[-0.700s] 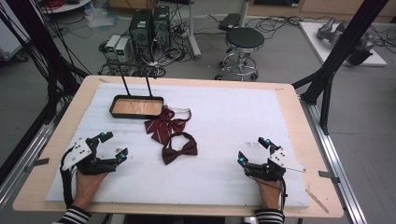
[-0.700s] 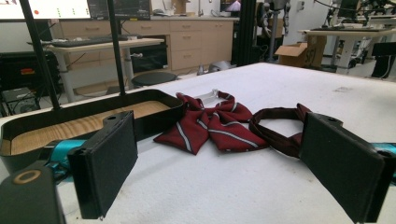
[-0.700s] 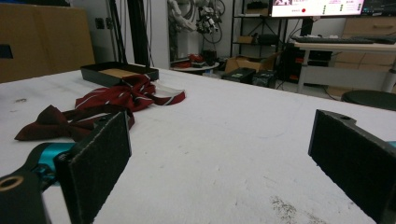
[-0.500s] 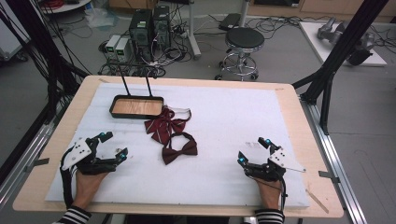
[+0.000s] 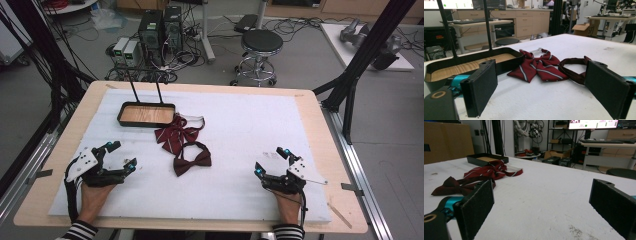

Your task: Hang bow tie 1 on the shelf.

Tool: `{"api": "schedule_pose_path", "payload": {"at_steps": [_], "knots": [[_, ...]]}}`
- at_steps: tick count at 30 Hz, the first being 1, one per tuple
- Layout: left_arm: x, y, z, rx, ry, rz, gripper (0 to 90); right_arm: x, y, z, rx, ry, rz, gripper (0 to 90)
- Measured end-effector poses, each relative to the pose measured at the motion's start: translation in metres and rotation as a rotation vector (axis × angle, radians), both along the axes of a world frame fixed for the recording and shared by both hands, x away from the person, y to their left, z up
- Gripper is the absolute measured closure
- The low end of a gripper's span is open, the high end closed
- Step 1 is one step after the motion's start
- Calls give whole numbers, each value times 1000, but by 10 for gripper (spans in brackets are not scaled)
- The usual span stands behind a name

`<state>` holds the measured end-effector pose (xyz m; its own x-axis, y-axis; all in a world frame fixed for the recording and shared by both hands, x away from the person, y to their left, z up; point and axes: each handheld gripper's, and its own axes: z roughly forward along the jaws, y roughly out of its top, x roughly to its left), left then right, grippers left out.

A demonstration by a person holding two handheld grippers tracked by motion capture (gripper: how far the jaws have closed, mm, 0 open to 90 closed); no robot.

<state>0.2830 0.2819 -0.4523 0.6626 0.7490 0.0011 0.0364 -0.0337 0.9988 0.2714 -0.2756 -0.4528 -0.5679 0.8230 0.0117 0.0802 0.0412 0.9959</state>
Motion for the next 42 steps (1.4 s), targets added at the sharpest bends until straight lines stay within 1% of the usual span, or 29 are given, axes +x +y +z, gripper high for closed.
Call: {"api": "schedule_pose_path", "payload": {"at_steps": [5,8,9,10,15,18,20,23,24,25,27,29,32,34,39,42], "knots": [[0,0,0,-1,8,10,121,0,1,0,-1,1,1,50],[1,0,1,1,14,2,121,0,0,0,0,0,1,49],[2,0,5,0,17,1,121,0,0,0,0,1,1,50],[2,0,5,0,17,1,121,0,0,0,0,1,1,50],[8,-3,23,13,25,-14,121,0,0,0,0,1,2,49],[13,-7,34,43,39,-25,121,0,0,0,0,1,2,50],[16,-10,40,51,47,-38,121,0,1,0,-1,1,1,50],[24,-15,51,72,72,-57,121,0,0,0,1,0,2,49],[28,-18,58,84,79,-64,121,0,0,0,1,2,2,49],[28,-18,58,84,79,-64,121,0,0,0,-1,-6,1,50],[32,-23,65,97,81,-69,122,0,0,0,3,3,1,49],[36,-27,71,122,86,-75,122,0,0,0,5,4,1,49],[43,-34,79,175,109,-86,123,0,0,0,6,5,2,50],[46,-38,82,190,117,-94,123,0,0,0,6,5,2,50],[57,-48,89,237,154,-125,124,0,0,0,7,6,1,49],[65,-55,93,254,177,-141,126,0,0,0,8,5,0,49]]}}
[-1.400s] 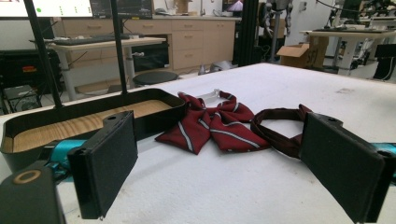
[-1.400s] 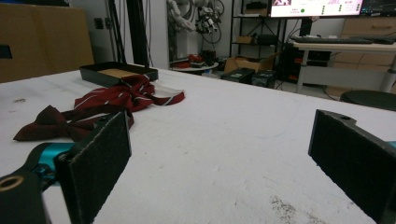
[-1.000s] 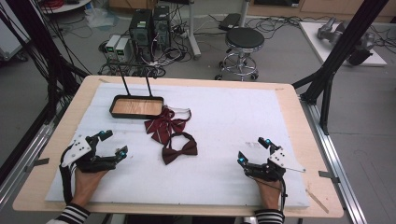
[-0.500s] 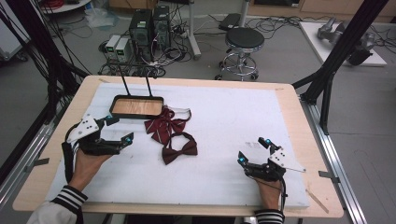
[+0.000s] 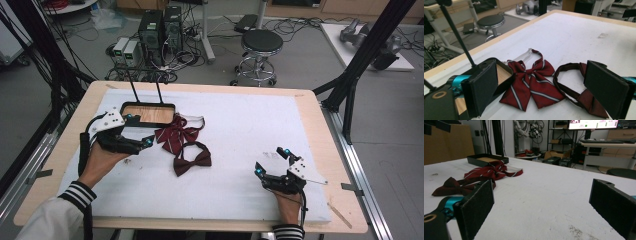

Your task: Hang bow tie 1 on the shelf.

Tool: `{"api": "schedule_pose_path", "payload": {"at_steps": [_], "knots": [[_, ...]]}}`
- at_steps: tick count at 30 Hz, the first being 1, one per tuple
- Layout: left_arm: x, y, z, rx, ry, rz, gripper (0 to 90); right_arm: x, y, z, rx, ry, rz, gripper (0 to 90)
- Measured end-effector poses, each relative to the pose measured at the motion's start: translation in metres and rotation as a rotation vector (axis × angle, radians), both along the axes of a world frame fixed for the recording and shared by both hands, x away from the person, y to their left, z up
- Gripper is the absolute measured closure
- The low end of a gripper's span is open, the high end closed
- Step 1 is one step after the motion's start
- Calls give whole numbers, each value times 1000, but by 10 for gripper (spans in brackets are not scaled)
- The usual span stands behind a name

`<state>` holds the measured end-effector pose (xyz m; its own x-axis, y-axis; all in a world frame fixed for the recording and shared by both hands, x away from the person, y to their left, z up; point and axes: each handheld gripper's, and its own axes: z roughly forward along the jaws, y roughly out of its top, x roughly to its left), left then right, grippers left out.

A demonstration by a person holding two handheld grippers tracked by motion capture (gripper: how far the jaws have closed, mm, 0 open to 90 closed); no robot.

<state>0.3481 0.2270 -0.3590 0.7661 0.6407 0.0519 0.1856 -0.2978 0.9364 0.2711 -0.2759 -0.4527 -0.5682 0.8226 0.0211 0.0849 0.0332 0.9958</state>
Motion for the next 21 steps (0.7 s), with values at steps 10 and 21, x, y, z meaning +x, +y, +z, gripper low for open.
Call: {"api": "schedule_pose_path", "payload": {"at_steps": [10,21], "knots": [[26,-26,9,80,69,-46,144,0,0,0,4,1,0,49],[53,-56,11,158,138,-71,158,0,-1,0,7,-1,1,49]]}}
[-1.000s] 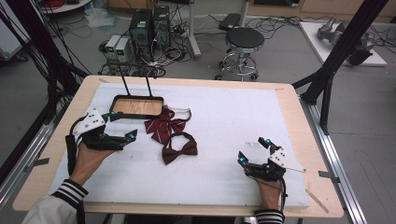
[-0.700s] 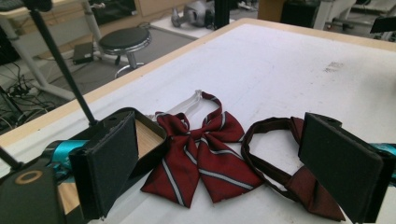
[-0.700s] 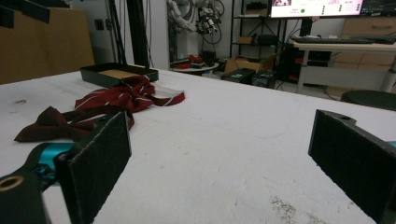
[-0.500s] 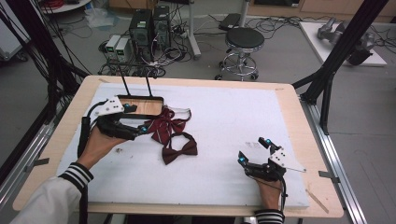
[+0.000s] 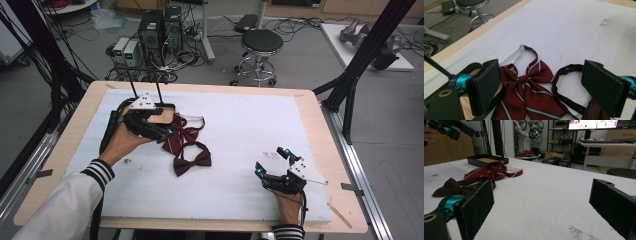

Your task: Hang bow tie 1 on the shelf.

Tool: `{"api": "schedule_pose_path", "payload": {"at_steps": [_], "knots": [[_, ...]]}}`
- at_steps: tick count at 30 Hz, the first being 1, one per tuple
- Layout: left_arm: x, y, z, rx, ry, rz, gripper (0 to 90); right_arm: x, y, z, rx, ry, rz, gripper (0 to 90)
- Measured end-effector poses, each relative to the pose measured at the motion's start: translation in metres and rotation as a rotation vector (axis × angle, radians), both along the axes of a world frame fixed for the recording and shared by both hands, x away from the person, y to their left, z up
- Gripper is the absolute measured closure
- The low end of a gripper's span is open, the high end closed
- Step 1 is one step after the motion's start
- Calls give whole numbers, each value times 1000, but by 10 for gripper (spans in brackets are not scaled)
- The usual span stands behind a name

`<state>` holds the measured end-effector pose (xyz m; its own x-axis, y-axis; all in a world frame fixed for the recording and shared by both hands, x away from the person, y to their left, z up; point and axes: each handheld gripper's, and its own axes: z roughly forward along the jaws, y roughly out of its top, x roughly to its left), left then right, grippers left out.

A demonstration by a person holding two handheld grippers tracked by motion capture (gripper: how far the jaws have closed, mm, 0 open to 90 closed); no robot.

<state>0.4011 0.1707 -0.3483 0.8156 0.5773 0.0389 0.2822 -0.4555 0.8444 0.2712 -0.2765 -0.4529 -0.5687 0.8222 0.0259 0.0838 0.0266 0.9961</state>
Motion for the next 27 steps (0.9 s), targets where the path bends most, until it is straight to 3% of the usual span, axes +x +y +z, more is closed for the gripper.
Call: {"api": "schedule_pose_path", "payload": {"at_steps": [5,9,14,17,21,22,25,27], "knots": [[10,-10,-1,26,23,-8,174,0,0,0,0,-4,-1,49],[20,-19,-6,60,62,-5,174,0,-1,0,3,1,-2,49],[29,-27,-15,73,106,5,187,0,-1,0,8,5,-3,50],[35,-31,-24,115,138,12,192,0,-1,0,10,5,-4,50],[40,-34,-29,135,169,29,200,0,-1,0,6,2,-4,49],[42,-36,-29,161,171,29,202,0,0,0,4,1,-6,50],[47,-40,-28,161,187,33,205,0,0,0,6,1,-5,50],[50,-42,-28,185,196,30,212,0,-1,0,8,4,-5,49]]}}
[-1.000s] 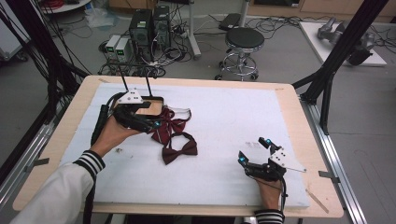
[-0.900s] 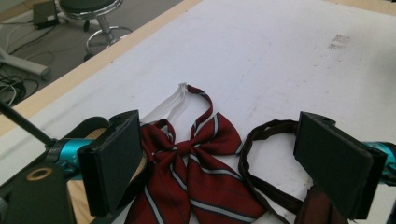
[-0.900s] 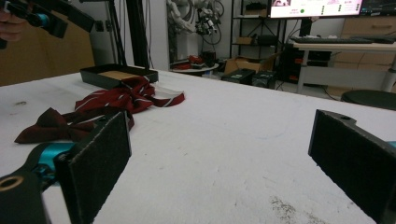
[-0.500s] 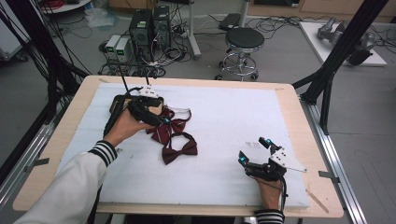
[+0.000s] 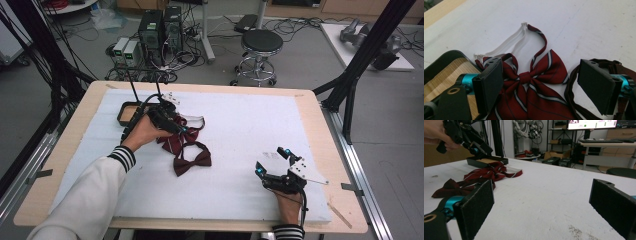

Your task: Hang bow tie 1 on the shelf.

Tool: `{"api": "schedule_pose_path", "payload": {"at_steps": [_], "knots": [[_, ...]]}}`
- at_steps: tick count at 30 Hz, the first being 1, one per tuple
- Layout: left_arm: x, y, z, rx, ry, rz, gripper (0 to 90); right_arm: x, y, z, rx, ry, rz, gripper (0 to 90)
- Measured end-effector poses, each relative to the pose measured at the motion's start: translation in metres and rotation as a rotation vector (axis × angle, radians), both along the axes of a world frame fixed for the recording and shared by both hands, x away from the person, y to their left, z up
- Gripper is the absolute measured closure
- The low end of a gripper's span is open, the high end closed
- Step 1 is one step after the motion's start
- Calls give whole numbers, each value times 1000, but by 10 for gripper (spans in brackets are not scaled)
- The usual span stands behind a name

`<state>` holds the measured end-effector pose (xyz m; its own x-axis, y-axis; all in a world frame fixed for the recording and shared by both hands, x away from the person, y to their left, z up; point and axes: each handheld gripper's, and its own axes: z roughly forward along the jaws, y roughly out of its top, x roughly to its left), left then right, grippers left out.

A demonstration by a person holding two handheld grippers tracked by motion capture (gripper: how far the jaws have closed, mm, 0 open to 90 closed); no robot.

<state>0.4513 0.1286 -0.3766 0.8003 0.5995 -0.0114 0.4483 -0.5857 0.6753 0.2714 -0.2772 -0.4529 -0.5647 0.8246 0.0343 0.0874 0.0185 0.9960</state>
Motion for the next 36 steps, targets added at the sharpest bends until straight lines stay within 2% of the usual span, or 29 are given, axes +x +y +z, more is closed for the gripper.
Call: {"api": "schedule_pose_path", "payload": {"at_steps": [11,19,20,22,30,36], "knots": [[10,-11,-13,67,72,35,260,0,0,0,3,-1,-1,49],[13,-15,-20,84,115,69,319,0,0,0,5,2,-2,49],[14,-15,-20,101,121,72,324,0,-1,0,1,-3,-3,49],[15,-17,-23,102,135,85,332,0,0,0,5,3,-2,49],[18,-20,-28,118,164,117,389,0,-1,0,2,-1,-3,49],[20,-22,-30,131,169,142,442,0,-1,0,6,2,-2,49]]}}
